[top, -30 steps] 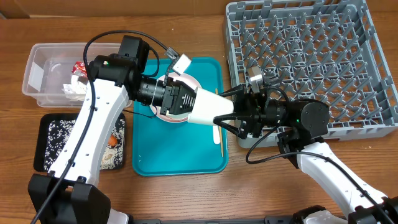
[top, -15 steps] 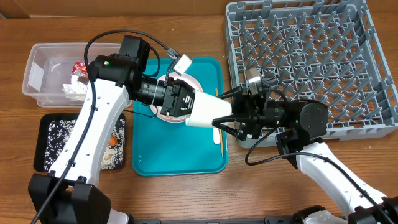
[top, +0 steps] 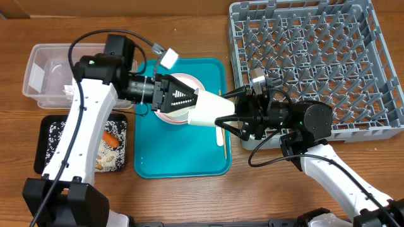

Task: Sort waste into correct bins and load items into the dishwasher
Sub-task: 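Open the left gripper and carry the white cup right with the right gripper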

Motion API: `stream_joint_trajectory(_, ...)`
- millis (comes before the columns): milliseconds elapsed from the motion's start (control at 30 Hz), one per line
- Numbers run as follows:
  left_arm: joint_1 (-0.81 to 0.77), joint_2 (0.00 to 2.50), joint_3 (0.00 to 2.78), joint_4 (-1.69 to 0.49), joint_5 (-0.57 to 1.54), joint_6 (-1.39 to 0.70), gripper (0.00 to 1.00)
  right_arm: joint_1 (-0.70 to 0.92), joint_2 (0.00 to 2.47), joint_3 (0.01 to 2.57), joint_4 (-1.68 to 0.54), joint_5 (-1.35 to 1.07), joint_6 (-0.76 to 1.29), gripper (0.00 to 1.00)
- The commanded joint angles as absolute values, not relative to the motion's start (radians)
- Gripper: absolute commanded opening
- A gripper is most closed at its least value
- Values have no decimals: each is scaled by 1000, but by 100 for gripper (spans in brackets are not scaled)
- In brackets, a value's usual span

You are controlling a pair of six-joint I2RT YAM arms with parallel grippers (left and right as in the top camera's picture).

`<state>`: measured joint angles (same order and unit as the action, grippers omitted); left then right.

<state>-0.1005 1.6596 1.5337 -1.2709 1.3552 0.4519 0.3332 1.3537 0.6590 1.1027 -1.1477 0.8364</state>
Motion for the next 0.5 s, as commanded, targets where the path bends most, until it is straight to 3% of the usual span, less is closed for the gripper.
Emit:
stream_joint_trajectory(0, -59, 1647, 1547, -1271, 1353, 444, 51, 326, 1351, 676, 1105, -1179, 829, 53)
stream_joint_trajectory(467, -34, 1647, 1547, -1253, 1344, 440, 51, 271, 1351, 676, 1065, -1174, 828, 51)
